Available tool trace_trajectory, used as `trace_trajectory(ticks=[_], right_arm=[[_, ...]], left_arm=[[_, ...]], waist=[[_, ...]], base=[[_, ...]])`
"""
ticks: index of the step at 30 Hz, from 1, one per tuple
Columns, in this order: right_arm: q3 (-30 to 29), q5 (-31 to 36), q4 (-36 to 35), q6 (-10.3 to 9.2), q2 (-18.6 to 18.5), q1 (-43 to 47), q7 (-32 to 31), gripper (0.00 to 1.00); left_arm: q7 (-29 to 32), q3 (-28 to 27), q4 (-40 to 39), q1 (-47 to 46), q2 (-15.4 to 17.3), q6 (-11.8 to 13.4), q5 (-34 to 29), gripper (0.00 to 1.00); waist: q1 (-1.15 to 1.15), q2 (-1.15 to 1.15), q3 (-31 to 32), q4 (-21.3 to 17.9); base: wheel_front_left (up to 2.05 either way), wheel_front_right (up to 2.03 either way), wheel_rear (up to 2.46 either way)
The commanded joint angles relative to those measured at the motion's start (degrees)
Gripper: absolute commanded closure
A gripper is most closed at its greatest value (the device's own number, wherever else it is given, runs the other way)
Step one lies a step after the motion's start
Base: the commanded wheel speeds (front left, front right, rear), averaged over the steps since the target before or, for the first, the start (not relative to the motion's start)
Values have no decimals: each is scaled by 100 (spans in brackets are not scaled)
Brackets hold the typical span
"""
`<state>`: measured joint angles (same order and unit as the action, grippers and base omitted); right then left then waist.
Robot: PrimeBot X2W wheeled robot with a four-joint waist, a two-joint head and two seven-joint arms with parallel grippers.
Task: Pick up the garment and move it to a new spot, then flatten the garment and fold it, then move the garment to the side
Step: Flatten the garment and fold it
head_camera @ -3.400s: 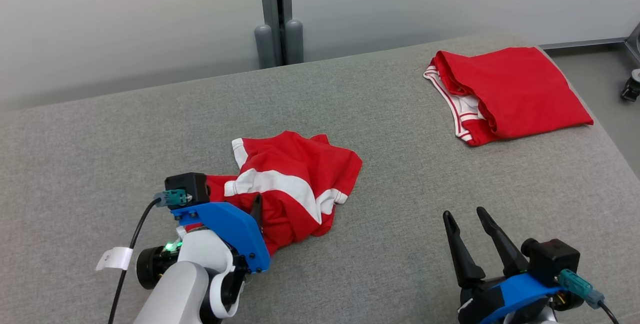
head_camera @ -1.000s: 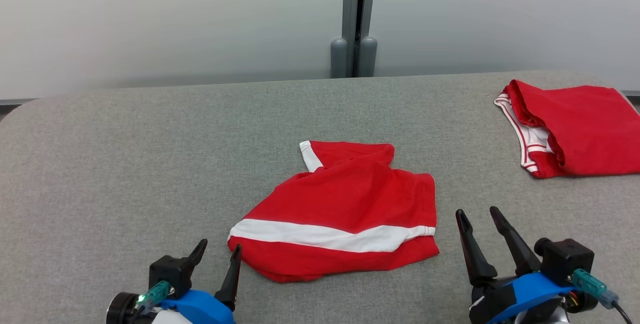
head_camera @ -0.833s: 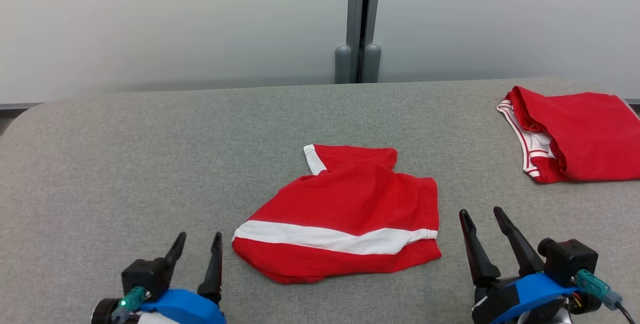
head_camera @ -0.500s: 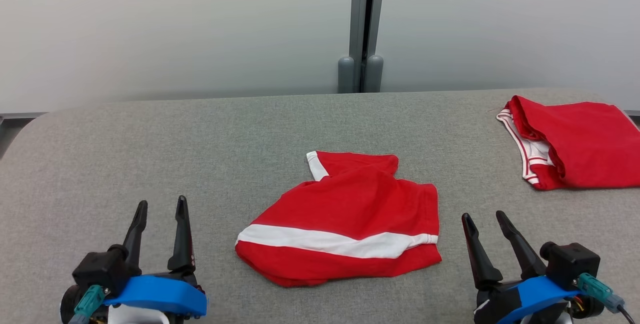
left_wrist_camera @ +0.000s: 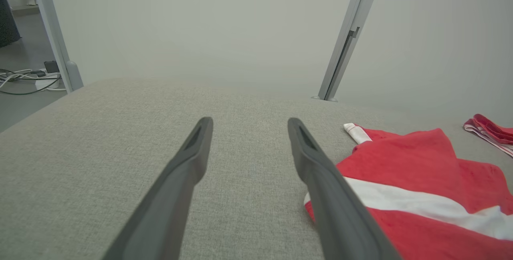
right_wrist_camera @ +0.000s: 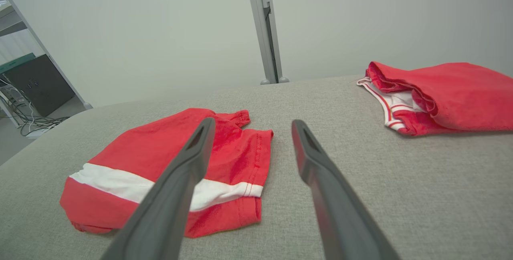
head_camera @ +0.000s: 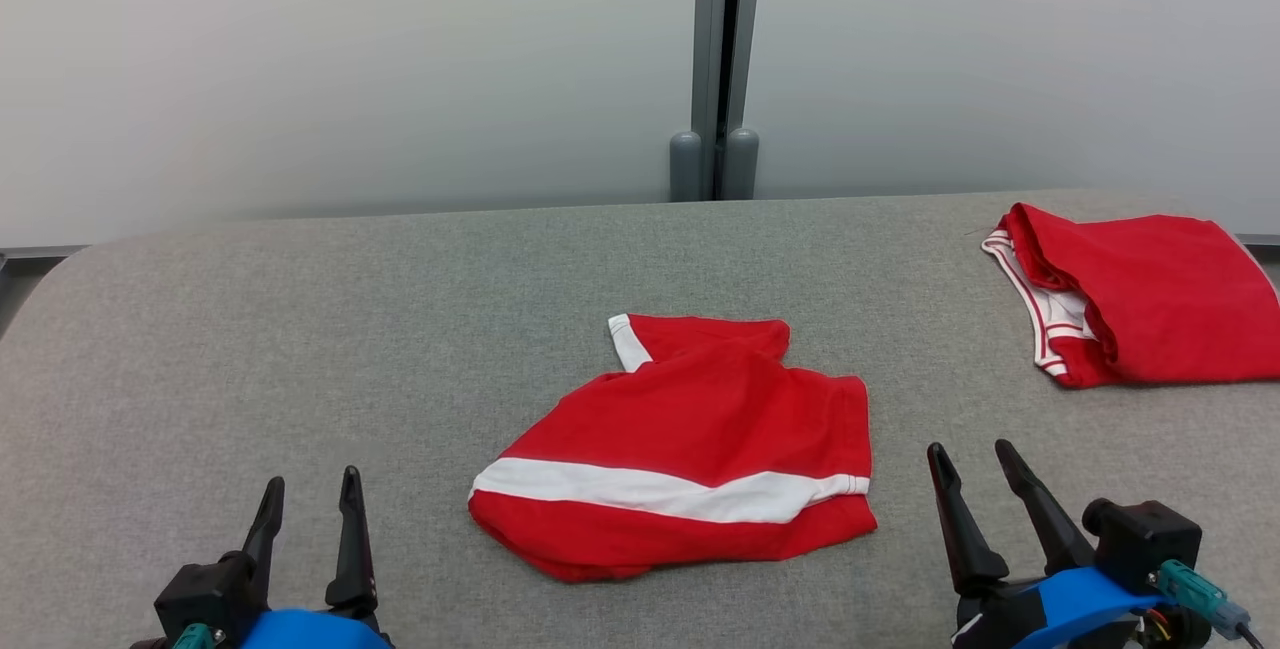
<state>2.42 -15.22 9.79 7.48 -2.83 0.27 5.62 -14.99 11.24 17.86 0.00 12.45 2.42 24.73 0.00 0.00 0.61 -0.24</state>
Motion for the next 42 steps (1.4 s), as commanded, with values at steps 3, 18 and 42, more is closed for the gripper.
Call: trace_trajectory(ticks=[3, 18, 42], right_arm=[[-66, -20, 48, 2, -14, 66, 47, 0], [-124, -13, 143, 3, -13, 6, 72, 0], [162, -70, 160, 3, -13, -347, 104, 0]], left_arm=[[-25, -69, 106, 79, -37, -38, -75, 0], [-6, -45, 236, -47, -102, -131, -276, 0], [2712, 787, 1456, -1668, -291, -385, -74, 0]], waist=[[0, 0, 8, 29], [0, 0, -20, -8], [0, 0, -605, -207]], base=[[0, 0, 0], [0, 0, 0], [0, 0, 0]])
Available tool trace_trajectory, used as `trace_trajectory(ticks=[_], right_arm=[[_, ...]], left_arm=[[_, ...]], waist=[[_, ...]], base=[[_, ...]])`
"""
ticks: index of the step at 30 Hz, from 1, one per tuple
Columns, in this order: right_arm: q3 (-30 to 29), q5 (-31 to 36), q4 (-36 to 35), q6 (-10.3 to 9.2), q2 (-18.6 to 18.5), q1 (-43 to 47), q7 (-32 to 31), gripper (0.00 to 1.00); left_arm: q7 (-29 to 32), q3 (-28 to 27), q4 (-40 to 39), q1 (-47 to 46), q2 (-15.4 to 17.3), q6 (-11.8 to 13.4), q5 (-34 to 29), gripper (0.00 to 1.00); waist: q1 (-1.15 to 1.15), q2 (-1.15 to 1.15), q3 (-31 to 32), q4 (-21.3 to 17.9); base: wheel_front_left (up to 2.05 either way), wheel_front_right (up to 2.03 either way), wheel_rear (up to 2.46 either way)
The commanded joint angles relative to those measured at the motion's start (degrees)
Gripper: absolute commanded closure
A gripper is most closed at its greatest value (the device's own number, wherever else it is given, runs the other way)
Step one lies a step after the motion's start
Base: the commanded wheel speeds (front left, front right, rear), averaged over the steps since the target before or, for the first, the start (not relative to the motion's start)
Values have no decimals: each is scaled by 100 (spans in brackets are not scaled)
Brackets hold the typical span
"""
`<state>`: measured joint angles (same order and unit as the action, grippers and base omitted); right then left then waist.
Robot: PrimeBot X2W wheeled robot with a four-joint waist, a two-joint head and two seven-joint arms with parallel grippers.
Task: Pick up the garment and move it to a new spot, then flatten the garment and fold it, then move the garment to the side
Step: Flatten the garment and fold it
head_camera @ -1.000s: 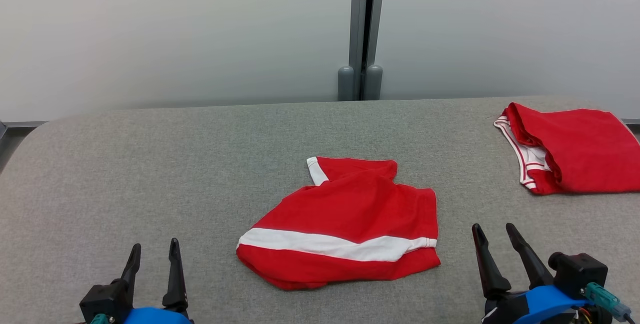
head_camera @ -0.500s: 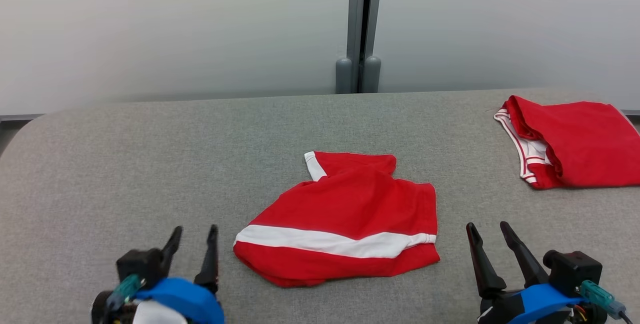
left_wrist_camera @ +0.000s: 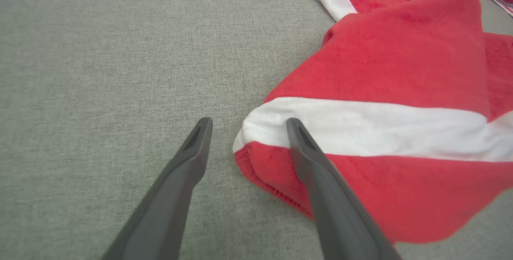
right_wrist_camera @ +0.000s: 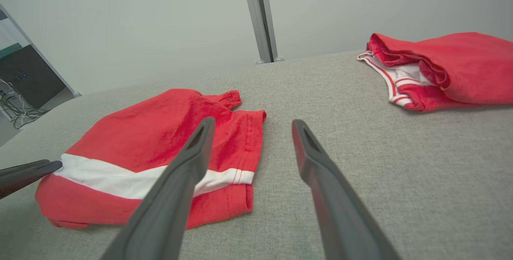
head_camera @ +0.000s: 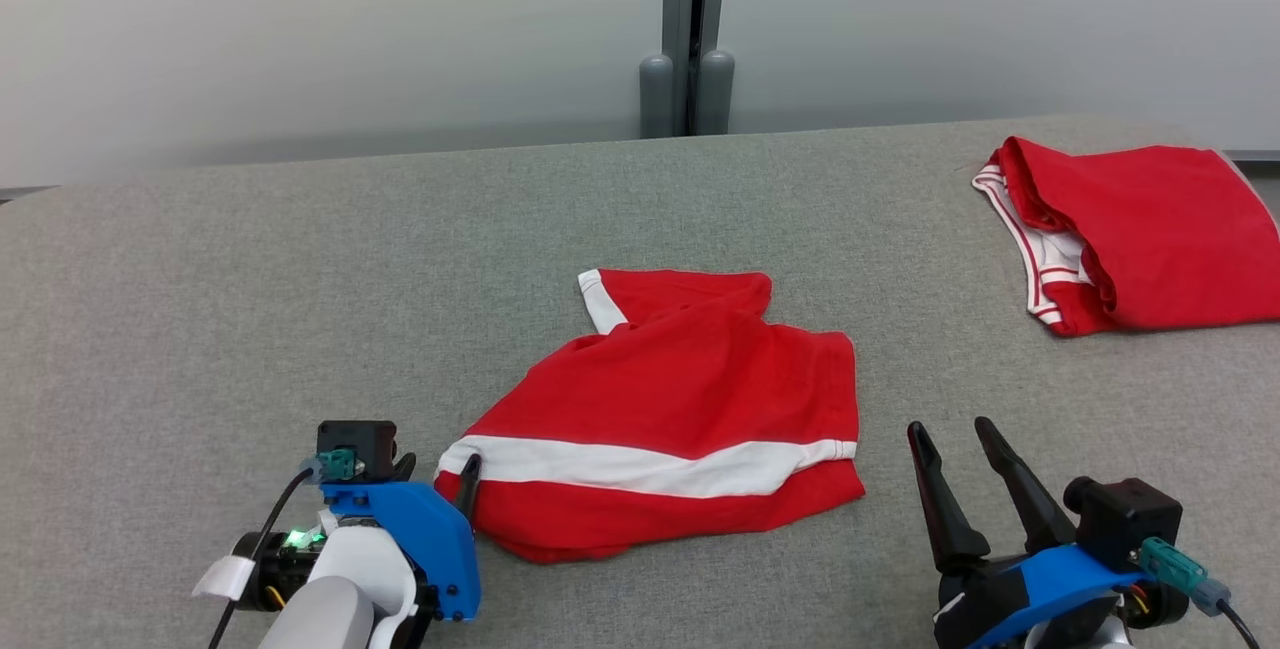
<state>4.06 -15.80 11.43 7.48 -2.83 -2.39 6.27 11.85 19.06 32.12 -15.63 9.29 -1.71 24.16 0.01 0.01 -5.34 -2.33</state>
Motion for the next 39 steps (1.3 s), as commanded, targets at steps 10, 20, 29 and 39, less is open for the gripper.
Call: trace_trajectory(ticks=[10, 20, 29, 39], right_arm=[[196, -67, 93, 3, -13, -263, -6, 0], [177, -590, 493, 3, -15, -523, -1337, 0], [283, -655, 1154, 3, -13, -1048, -1849, 0], [611, -862, 1826, 3, -14, -1558, -1750, 0]], left_arm=[[203, 194, 369, -390, 29, 93, -164, 100], [-302, 219, 517, -182, -136, 113, -72, 100], [-498, 285, 546, -269, -169, 53, -36, 100], [-591, 292, 564, -431, -197, 29, 54, 100]], waist=[[-1, -1, -207, -24], [-1, -1, -283, 73], [-1, -1, -372, 159], [-1, -1, -523, 213]], base=[[0, 0, 0], [0, 0, 0], [0, 0, 0], [0, 0, 0]])
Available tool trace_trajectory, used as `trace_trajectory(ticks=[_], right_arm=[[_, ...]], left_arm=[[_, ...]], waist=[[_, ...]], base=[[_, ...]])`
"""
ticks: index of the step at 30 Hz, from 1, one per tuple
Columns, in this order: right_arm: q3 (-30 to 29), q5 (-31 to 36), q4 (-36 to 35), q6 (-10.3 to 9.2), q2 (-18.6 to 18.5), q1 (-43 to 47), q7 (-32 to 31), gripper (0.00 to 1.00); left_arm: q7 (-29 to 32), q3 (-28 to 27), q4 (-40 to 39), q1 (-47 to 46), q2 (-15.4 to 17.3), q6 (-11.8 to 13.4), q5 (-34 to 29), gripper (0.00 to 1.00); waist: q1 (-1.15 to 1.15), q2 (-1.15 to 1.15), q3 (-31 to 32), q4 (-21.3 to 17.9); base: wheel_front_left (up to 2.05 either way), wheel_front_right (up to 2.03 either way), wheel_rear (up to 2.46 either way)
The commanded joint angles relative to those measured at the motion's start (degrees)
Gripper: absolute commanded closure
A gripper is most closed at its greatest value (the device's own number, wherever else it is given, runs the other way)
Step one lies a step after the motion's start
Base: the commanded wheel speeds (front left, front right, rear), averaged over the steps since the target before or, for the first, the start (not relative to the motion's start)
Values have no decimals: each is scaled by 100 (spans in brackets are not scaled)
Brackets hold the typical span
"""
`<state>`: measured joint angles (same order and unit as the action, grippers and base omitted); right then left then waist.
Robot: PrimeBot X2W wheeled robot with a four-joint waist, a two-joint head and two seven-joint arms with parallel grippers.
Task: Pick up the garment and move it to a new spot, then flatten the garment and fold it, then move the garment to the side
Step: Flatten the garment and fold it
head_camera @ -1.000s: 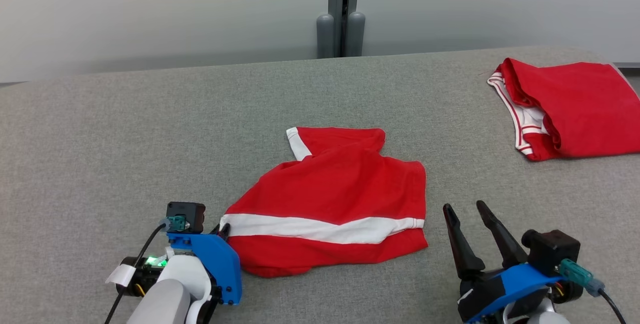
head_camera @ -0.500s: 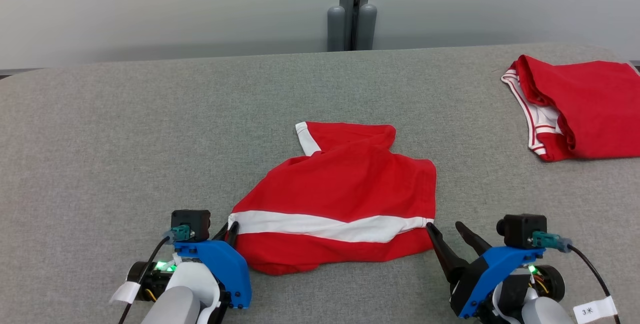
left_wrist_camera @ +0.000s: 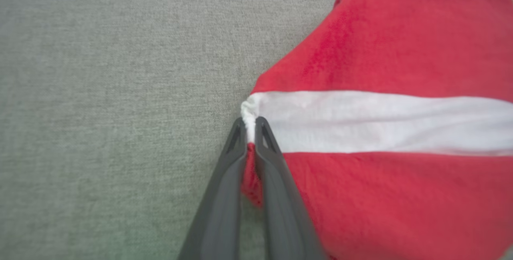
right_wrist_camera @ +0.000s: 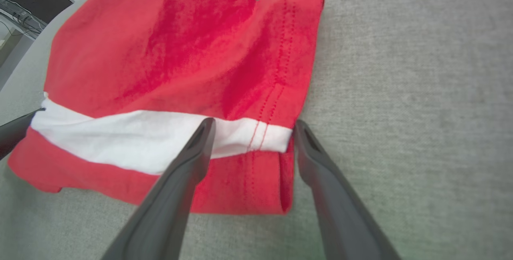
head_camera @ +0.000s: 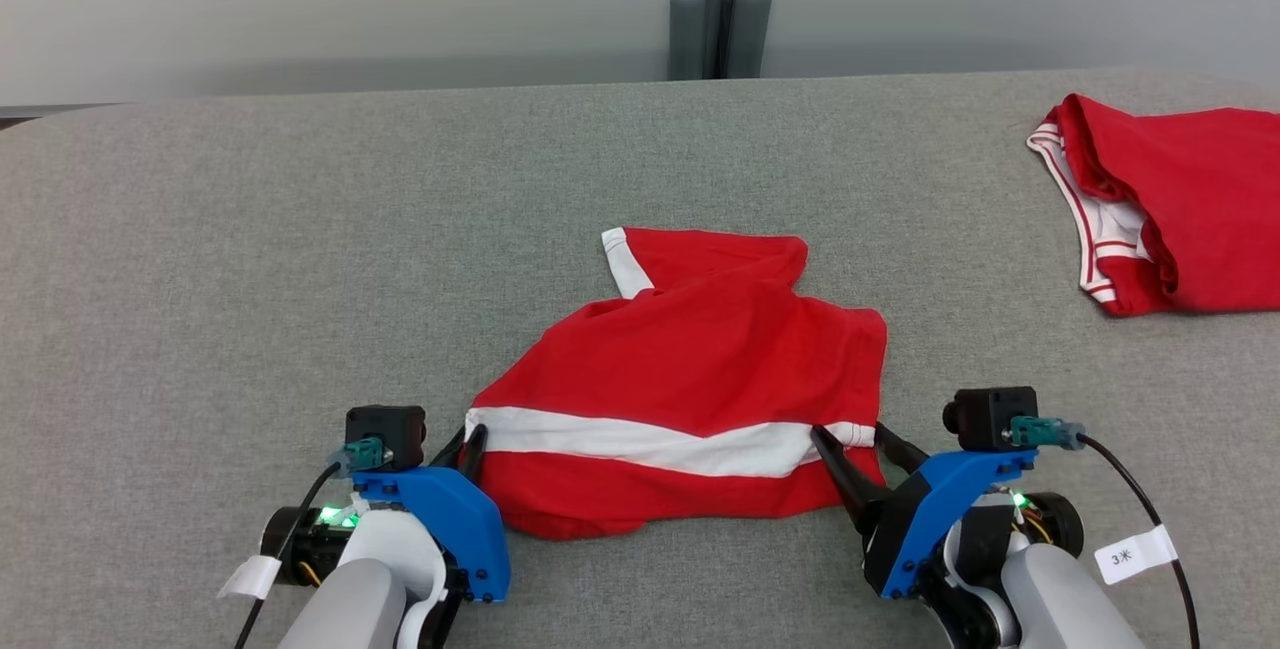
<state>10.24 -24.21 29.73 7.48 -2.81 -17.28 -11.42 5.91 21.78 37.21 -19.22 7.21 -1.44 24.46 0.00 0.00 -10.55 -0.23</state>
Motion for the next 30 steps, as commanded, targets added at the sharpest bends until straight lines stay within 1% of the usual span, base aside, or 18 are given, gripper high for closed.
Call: trace_trajectory(ticks=[1, 2, 3, 4, 7, 10, 11, 12, 13, 14, 16, 17, 21, 24, 28, 30], right_arm=[[27, -36, 28, 3, -17, -104, 55, 0], [77, -50, 50, 3, -16, -146, 87, 0], [109, -54, 57, 3, -17, -186, 146, 4], [125, -35, 81, 3, -17, -212, 193, 11], [143, -6, 112, 3, -17, -293, 319, 9], [162, 6, 148, 3, -17, -338, 361, 14], [169, -1, 153, 3, -17, -356, 372, 19], [181, -8, 163, 3, -17, -372, 375, 31], [191, -16, 177, 3, -17, -386, 370, 33], [206, -5, 203, 3, -17, -395, 340, 54], [239, 0, 238, 3, -17, -415, 336, 77], [273, 9, 254, 3, -16, -429, 333, 100], [335, -17, 255, 3, -17, -518, 420, 100], [313, -25, 102, 3, -18, -551, 602, 100], [122, 95, -303, 3, -18, -573, 932, 100], [9, 194, -585, 3, -17, -513, 997, 100]], left_arm=[[-8, 19, 66, -81, 14, 7, 24, 100], [-20, 17, 74, -87, 18, 4, 31, 100], [-22, 13, 81, -89, 24, 2, 42, 100], [-35, 11, 89, -91, 32, 1, 53, 100], [-57, 12, 101, -94, 52, 8, 67, 100], [-68, 12, 114, -96, 79, -9, 90, 100], [-70, 13, 118, -101, 84, -14, 99, 100], [-74, 15, 122, -107, 87, -15, 107, 100], [-75, 19, 123, -114, 89, -13, 115, 100], [-72, 24, 123, -123, 87, -13, 123, 100], [-66, 33, 121, -128, 81, -8, 114, 100], [-65, 34, 119, -126, 81, -7, 124, 100], [-152, 0, 101, -112, 91, -31, 183, 100], [-498, -141, -107, -102, 31, -103, 340, 100], [-1004, -432, -566, -24, -78, -223, 701, 100], [-1147, -519, -868, 56, -93, -304, 849, 100]], waist=[[0, 0, -13, 4], [0, 0, -22, 3], [0, 0, -31, 1], [0, 0, -37, -2], [0, 0, -44, -12], [0, 0, -46, -18], [0, 0, -46, -19], [0, 0, -47, -19], [0, 0, -50, -18], [0, 0, -54, -15], [0, 0, -62, -9], [0, 0, -65, -6], [0, 0, -64, 1], [0, 0, -22, -5], [0, 0, 91, -18], [0, 0, 156, -32]], base=[[0, 0, 0], [0, 0, 0], [0, 0, 0], [0, 0, 0], [0, 0, 0], [0, 0, 0], [0, 0, 0], [0, 0, 0], [0, 0, 0], [0, 0, 0], [0, 0, 0], [0, 0, 0], [0, 0, 0], [0, 0, 0], [0, 0, 0], [0, 0, 0]])
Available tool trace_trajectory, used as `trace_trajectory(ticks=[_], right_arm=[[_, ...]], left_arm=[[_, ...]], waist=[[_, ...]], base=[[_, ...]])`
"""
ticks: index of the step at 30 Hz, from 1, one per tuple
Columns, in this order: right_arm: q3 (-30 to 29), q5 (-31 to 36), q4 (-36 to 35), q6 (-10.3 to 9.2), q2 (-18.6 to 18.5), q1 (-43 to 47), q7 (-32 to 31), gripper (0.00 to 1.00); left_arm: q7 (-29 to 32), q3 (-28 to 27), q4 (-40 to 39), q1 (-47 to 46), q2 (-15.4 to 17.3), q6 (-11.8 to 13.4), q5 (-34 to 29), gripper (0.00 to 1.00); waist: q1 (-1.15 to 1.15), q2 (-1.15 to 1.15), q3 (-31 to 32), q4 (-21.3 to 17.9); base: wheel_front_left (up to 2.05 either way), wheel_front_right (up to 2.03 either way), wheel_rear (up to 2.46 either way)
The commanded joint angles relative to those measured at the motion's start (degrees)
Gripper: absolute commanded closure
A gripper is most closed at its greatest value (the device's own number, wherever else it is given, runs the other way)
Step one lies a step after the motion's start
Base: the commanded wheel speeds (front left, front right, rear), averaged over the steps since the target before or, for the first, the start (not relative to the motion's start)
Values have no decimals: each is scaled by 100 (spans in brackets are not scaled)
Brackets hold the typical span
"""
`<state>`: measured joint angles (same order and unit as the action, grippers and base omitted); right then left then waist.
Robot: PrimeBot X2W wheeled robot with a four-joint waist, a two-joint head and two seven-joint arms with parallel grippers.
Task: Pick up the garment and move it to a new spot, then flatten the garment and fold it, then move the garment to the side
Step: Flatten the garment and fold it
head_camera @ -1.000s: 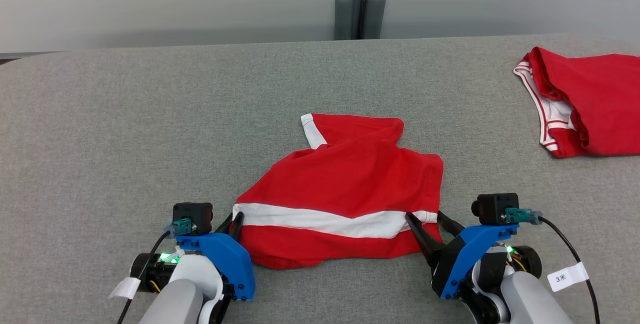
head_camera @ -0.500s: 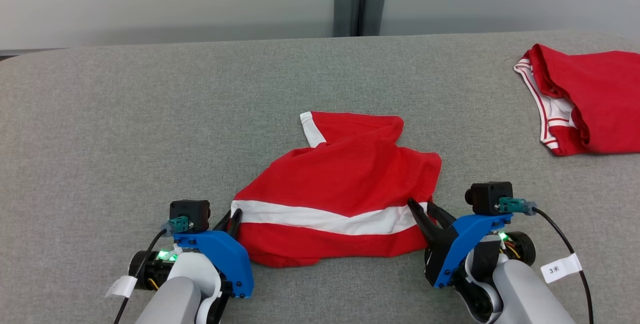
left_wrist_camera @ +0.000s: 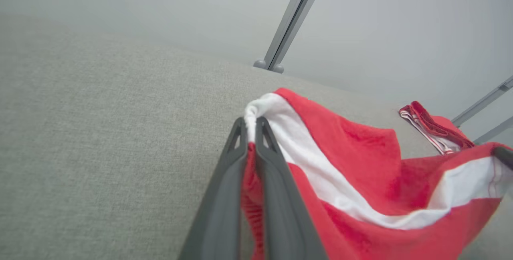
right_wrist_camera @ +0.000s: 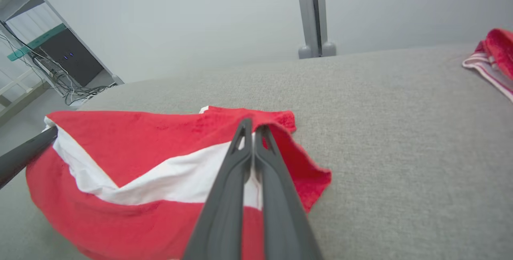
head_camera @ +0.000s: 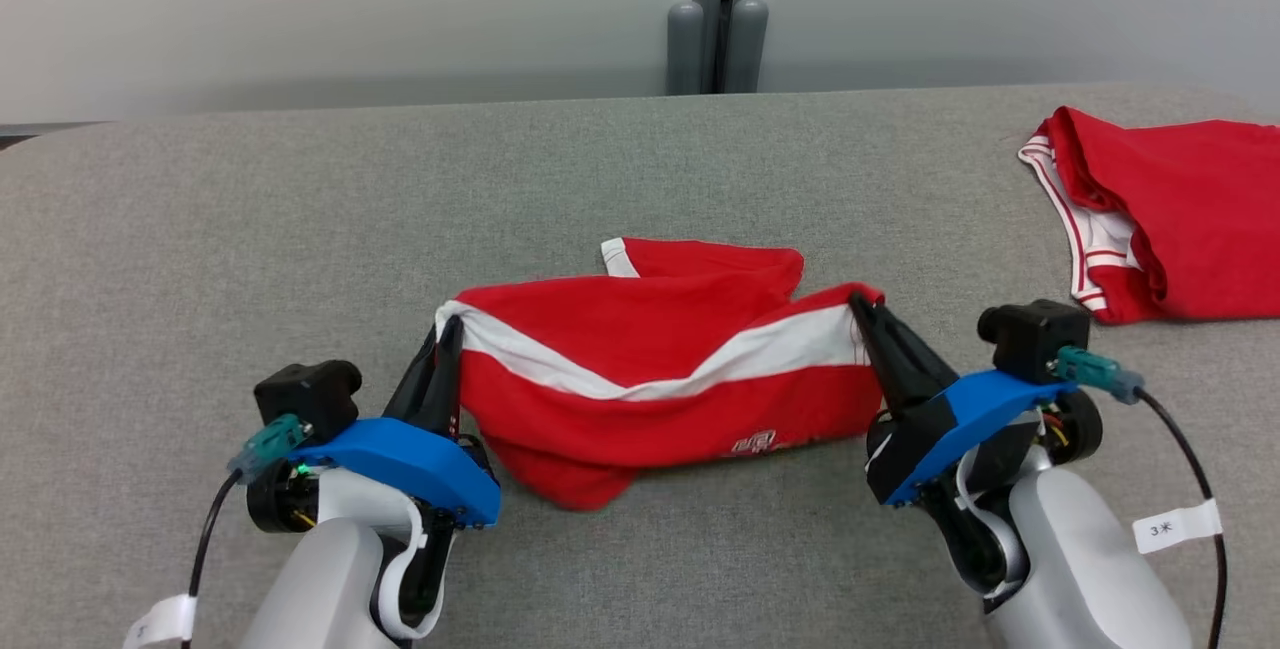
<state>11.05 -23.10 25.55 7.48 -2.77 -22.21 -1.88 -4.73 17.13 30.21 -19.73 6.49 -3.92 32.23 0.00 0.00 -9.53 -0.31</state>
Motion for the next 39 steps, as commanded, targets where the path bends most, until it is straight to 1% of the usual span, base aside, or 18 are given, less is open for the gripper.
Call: trace_trajectory(ticks=[1, 5, 9, 10, 11, 13, 16, 17, 18, 21, 23, 26, 27, 30, 32, 34, 36, 39], right_arm=[[-137, 125, -326, 3, -19, 41, 58, 100], [-429, 245, -1084, 3, -22, 380, -58, 100], [-727, 380, -2044, 3, -18, 741, -325, 100], [-727, 380, -2044, 3, -18, 741, -325, 100], [-797, 430, -2286, 3, -21, 834, -411, 100], [-916, 493, -2772, 3, -20, 960, -606, 100], [-1037, 527, -3375, 3, -18, 977, -939, 100], [-1082, 527, -3617, 3, -77, 774, -1164, 100], [-1102, 490, -3659, 3, -126, 631, -1251, 100], [-1067, 300, -3421, 3, -336, 73, -1529, 100], [-985, 195, -3166, 3, -533, -483, -1618, 100], [-729, 169, -2703, 3, -799, -1413, -1520, 100], [-632, 189, -2512, 3, -885, -1734, -1421, 100], [-439, 157, -1905, 3, -1000, -2680, -988, 100], [-346, 192, -1474, 2, -1015, -3225, -623, 100], [-245, 252, -1057, 2, -985, -3731, -203, 100], [-160, 382, -717, 2, -988, -4212, 255, 100], [-52, 585, -273, 1, -1017, -4724, 919, 100]], left_arm=[[-146, -106, -349, 144, -25, -85, 176, 100], [-195, -167, -1119, 371, -65, -214, 546, 100], [-23, -230, -2037, 631, -40, -272, 958, 100], [-23, -230, -2037, 631, -40, -272, 958, 100], [50, -241, -2294, 676, -36, -279, 1077, 100], [276, -254, -2744, 734, 23, -274, 1241, 100], [711, -276, -3282, 600, 102, -191, 1491, 100], [987, -337, -3546, 342, 212, -116, 1593, 100], [1118, -357, -3599, 206, 261, -74, 1612, 100], [1443, -465, -3557, -319, 361, 17, 1720, 100], [1536, -538, -3382, -805, 466, 59, 1642, 100], [1565, -647, -2988, -1599, 478, 118, 1574, 100], [1507, -676, -2847, -1879, 494, 98, 1530, 100], [1268, -695, -2220, -2680, 520, 0, 1321, 100], [1029, -746, -1767, -3183, 466, -22, 1213, 100], [749, -758, -1367, -3640, 495, -68, 1052, 100], [412, -844, -1060, -4072, 448, -88, 978, 100], [-70, -856, -692, -4553, 434, -169, 853, 100]], waist=[[0, 0, 84, -29], [0, 0, 217, -42], [0, 0, 276, -67], [0, 0, 276, -67], [0, 0, 282, -70], [0, 0, 280, -74], [0, 0, 217, -81], [0, 0, 117, -102], [0, 0, 64, -117], [0, 0, -183, -181], [0, 0, -386, -220], [0, 0, -774, -302], [0, 0, -891, -325], [0, 0, -1161, -349], [0, 0, -1284, -391], [0, 0, -1343, -441], [0, 0, -1375, -478], [0, 0, -1388, -524]], base=[[0, 0, 0], [0, 0, 0], [0, 0, 0], [0, 0, 0], [0, 0, 0], [0, 0, 0], [0, 0, 0], [0, 0, 0], [0, 0, 0], [0, 0, 0], [0, 0, 0], [0, 0, 0], [0, 0, 0], [0, 0, 0], [0, 0, 0], [0, 0, 0], [0, 0, 0], [0, 0, 0]])
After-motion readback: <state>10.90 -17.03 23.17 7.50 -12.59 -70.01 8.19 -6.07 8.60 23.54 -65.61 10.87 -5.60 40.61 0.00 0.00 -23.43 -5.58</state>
